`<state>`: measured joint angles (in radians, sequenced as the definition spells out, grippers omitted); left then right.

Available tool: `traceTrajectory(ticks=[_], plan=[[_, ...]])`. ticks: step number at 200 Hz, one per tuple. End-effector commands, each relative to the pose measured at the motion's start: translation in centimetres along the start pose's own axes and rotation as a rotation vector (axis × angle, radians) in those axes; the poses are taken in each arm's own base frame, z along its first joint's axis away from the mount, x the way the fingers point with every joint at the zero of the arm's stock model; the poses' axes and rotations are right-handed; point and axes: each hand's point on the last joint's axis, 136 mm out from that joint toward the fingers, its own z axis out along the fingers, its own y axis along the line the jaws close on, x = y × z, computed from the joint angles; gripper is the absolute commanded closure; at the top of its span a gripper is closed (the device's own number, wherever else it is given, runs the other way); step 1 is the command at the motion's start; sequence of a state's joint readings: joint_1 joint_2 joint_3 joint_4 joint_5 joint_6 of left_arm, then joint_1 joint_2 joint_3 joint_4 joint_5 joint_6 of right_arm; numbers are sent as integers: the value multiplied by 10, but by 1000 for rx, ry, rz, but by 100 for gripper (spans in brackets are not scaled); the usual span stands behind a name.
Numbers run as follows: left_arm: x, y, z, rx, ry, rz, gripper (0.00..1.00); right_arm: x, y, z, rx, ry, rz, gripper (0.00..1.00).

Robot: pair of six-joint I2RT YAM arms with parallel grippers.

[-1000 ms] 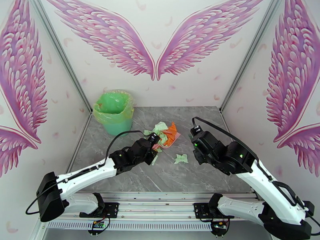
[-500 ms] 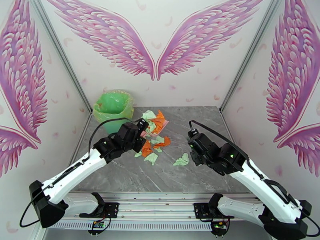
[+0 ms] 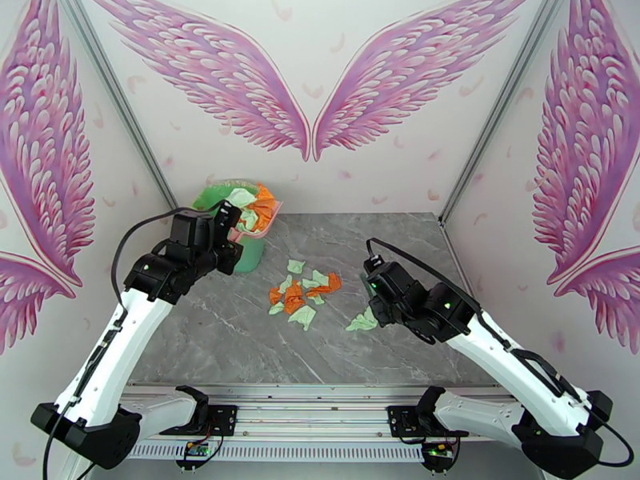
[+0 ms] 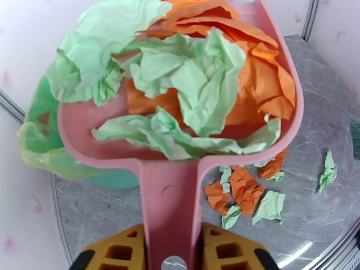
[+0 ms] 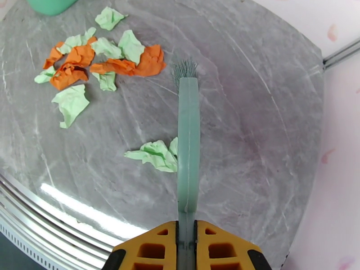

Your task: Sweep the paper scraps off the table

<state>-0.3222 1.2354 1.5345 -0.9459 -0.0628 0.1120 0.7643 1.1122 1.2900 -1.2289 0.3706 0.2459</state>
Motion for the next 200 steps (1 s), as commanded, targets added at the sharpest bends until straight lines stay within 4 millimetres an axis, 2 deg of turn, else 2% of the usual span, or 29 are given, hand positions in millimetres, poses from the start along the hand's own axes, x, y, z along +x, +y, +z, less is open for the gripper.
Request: traceTrajectory(ticks=[1, 45, 84, 131, 165, 200], plan=[[-3, 6, 0, 37, 42, 24, 100, -7, 6, 7, -25, -16, -3, 100], [4, 50, 27, -15, 133, -20, 100, -12, 13, 10, -59, -28, -5, 100], [9, 85, 47, -53, 181, -84, 100, -8, 17, 13, -80, -21, -4, 100], [18, 113, 59, -181, 291, -41, 100, 2, 19, 15, -98, -18, -5, 100], [13, 133, 61, -270, 350, -1, 100, 9, 22, 17, -120, -22, 4, 100], [11, 138, 67, -339, 407, 68, 100, 15, 23, 19, -127, -20, -3, 100]])
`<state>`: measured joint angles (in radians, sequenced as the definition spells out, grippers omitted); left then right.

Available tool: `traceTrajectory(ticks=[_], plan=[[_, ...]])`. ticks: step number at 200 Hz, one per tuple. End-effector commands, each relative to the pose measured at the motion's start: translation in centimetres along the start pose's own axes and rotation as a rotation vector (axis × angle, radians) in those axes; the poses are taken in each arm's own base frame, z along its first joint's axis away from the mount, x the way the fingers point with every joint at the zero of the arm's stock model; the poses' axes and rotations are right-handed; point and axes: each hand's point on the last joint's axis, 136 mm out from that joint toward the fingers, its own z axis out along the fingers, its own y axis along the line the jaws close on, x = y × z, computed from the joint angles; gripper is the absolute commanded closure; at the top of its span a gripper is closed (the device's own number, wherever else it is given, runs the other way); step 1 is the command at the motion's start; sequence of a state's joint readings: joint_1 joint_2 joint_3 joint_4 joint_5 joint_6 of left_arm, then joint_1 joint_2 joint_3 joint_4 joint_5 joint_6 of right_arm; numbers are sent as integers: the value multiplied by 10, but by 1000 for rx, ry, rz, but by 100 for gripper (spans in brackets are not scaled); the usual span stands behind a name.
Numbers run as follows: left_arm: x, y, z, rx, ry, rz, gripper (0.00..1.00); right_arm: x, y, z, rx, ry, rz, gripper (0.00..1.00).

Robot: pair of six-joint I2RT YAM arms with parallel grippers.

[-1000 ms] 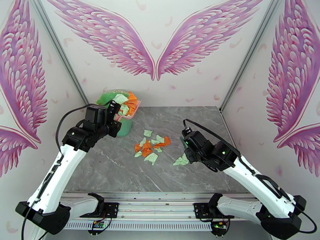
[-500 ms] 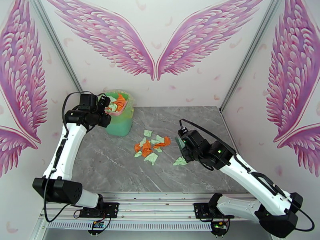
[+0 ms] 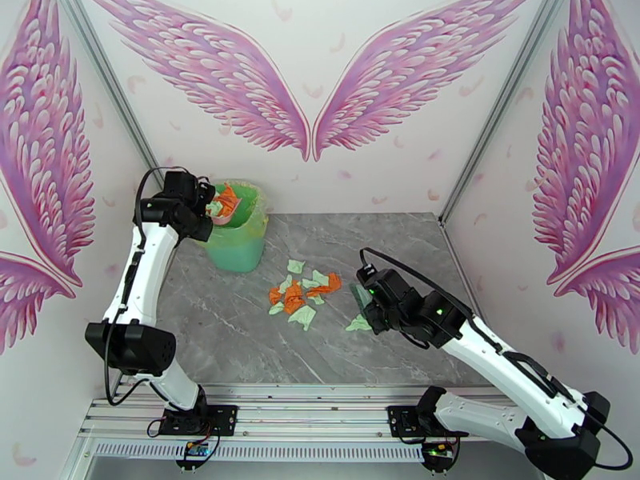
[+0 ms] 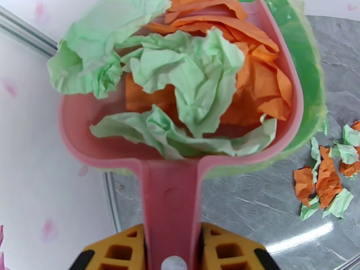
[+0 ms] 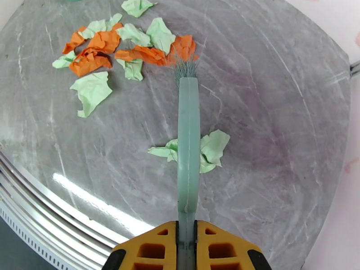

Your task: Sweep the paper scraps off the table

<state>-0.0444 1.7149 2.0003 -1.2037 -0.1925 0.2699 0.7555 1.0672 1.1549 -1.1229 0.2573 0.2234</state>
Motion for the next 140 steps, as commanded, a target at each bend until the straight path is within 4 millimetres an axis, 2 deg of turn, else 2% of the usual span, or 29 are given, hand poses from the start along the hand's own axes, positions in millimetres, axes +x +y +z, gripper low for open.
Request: traceTrajectory(ticks=[1, 22, 47, 95, 140], plan=[[1, 7, -3, -89, 51, 68, 100, -3, 1, -1, -18, -33, 5, 100], [0, 1, 5, -146, 90, 133, 100, 0, 1, 1, -23, -34, 7, 100], [3, 5, 13, -246, 141, 211, 100, 2, 4, 4, -43, -39, 9, 100], [-2, 14, 13, -386, 169, 319, 100, 3, 11, 13, -77, -41, 8, 100], [-14, 2, 14, -543, 194, 496, 100, 2, 18, 23, -104, -42, 4, 100]])
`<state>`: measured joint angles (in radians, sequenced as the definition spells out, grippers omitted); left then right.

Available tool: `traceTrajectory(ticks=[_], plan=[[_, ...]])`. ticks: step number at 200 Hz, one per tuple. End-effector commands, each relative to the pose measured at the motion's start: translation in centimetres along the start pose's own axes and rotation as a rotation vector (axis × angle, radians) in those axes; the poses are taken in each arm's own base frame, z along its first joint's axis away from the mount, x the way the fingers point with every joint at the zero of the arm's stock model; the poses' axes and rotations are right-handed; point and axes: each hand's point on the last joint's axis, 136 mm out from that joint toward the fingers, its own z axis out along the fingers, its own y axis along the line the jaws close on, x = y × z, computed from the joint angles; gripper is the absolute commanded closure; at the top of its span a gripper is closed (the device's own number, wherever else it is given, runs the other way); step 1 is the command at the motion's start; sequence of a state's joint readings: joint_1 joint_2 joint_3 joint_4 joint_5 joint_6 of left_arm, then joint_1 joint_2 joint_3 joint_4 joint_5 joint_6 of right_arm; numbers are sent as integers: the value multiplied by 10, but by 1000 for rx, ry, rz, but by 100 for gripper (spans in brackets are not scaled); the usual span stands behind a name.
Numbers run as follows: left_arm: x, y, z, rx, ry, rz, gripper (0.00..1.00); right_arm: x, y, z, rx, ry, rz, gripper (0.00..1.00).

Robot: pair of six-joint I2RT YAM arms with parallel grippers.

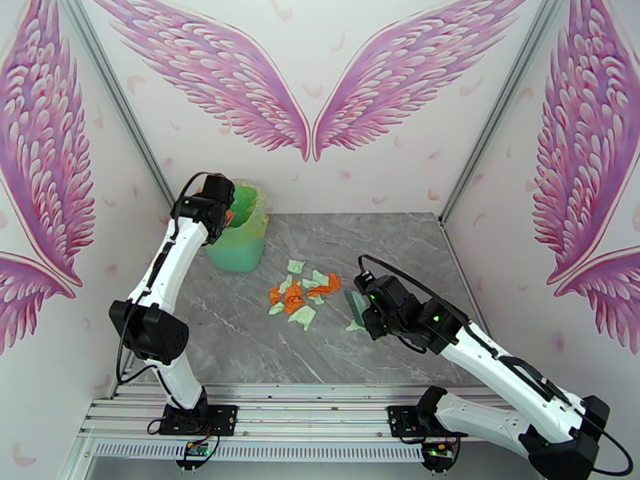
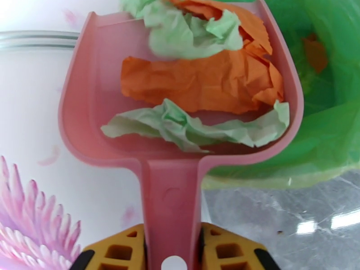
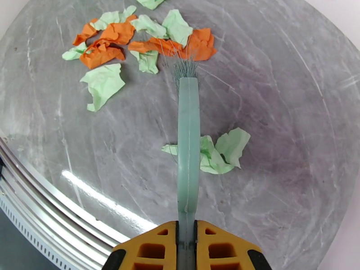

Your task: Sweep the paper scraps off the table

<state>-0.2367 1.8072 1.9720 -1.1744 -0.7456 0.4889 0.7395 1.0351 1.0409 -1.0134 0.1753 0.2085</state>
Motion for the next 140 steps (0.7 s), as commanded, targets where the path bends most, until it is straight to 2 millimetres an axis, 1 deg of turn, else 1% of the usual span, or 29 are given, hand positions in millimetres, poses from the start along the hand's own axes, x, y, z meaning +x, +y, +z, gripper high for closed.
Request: traceTrajectory(ticks=[1, 41, 94, 107, 117, 130, 140], plan=[[-8, 6, 0, -138, 29, 93, 100, -9, 5, 4, -28, -35, -3, 100], [-7, -4, 3, -196, 40, 211, 100, -12, 6, 5, -45, -50, -5, 100], [-7, 3, -1, -211, 27, 198, 100, -10, 10, 11, -75, -55, 14, 100], [-7, 5, -2, -198, 13, 164, 100, -10, 10, 11, -77, -56, 17, 100], [-7, 11, -6, -177, -11, 103, 100, -9, 10, 10, -78, -56, 19, 100], [-8, 20, -13, -125, -59, 11, 100, -8, 9, 10, -76, -54, 23, 100], [-9, 29, -23, -72, -117, -75, 100, -8, 9, 8, -77, -57, 25, 100]])
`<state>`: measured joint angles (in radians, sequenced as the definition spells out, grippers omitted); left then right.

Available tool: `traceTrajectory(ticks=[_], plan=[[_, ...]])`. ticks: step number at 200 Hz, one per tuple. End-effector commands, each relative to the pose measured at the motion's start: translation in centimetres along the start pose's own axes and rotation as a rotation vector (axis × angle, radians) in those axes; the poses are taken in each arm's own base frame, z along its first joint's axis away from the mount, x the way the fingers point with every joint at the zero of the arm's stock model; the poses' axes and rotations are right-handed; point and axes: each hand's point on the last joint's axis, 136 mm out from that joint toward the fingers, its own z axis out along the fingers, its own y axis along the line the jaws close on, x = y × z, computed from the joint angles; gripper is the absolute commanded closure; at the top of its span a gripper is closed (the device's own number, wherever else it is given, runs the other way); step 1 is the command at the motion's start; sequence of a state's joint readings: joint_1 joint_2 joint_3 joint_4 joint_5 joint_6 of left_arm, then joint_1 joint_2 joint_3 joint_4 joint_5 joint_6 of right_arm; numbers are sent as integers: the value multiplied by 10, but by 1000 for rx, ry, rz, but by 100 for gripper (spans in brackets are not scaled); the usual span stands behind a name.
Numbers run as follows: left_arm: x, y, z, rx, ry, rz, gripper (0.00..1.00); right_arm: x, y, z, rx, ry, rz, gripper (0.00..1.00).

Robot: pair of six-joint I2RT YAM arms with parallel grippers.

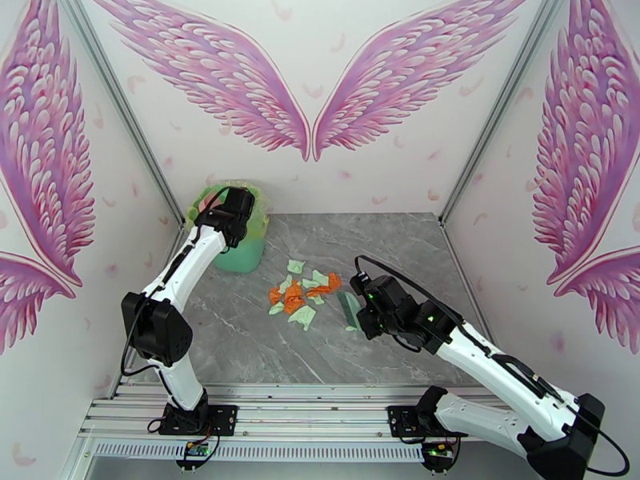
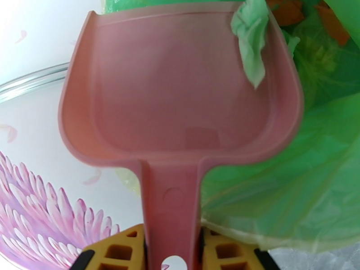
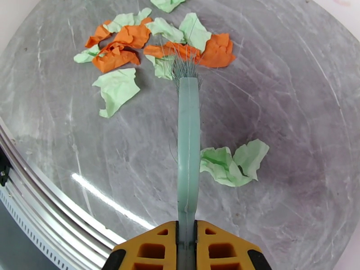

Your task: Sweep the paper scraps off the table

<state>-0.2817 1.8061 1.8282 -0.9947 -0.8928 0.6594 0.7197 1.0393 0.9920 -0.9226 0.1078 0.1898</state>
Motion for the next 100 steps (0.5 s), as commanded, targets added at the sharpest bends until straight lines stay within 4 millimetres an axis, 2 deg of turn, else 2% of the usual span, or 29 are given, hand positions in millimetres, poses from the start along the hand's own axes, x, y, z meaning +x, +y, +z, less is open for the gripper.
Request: traceTrajectory(ticks=[1, 23, 42, 71, 100], plan=[[8, 44, -30, 57, -132, -260, 100, -4, 0, -4, -14, -34, 21, 100], [14, 62, -51, 136, -241, -410, 100, -4, 0, -7, -15, -38, 31, 100], [21, 68, -68, 202, -312, -487, 100, -6, 1, -8, -22, -43, 40, 100], [29, 59, -93, 301, -412, -526, 100, -9, 2, -11, -28, -47, 46, 100], [40, 37, -124, 421, -526, -551, 100, -14, 1, -14, -26, -50, 72, 100]])
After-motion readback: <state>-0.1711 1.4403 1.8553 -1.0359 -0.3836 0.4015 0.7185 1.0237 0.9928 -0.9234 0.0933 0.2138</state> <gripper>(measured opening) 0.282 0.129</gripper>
